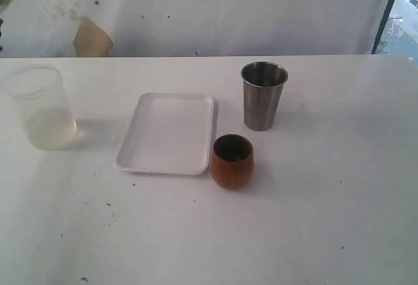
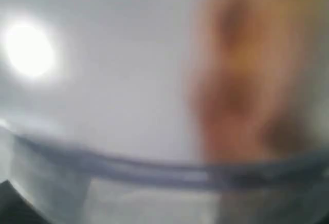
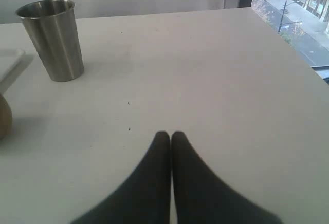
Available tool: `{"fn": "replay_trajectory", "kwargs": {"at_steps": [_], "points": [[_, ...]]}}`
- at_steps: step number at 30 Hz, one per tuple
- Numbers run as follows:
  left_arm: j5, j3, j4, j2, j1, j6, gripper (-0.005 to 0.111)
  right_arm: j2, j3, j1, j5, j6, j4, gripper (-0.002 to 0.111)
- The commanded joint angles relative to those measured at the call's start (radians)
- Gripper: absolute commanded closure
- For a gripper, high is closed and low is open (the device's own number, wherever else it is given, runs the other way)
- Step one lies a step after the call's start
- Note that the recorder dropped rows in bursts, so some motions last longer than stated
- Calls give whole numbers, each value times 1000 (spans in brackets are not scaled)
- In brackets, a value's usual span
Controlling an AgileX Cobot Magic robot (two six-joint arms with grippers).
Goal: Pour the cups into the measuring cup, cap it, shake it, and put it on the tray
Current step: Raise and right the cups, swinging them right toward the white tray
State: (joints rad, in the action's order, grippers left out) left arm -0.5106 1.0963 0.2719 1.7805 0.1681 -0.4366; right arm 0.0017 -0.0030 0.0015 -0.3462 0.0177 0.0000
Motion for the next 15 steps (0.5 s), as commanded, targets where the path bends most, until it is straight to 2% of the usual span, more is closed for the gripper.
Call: {"fn": "replay_trajectory", "kwargs": {"at_steps": [1,2,4,6,7,11,15], "points": [[-158,11,-23,-62,0,998,107,-2,3,0,4,5,0,108],[-197,11,65,-64,0,1139,107,-2,3,0,4,5,0,108],[-362,11,251,-64,-2,1387,107,-2,3,0,4,5,0,108],[-517,13,350,-64,-6,1479,107,-2,3,0,4,5,0,108],[-540,13,371,-69,-12,1501,107,-2,3,0,4,5,0,108],[-462,13,446,-85,-57,1541,107,-2,3,0,4,5,0,108],[-391,13,570,-71,-134,1535,107,-2,3,0,4,5,0,108]]}}
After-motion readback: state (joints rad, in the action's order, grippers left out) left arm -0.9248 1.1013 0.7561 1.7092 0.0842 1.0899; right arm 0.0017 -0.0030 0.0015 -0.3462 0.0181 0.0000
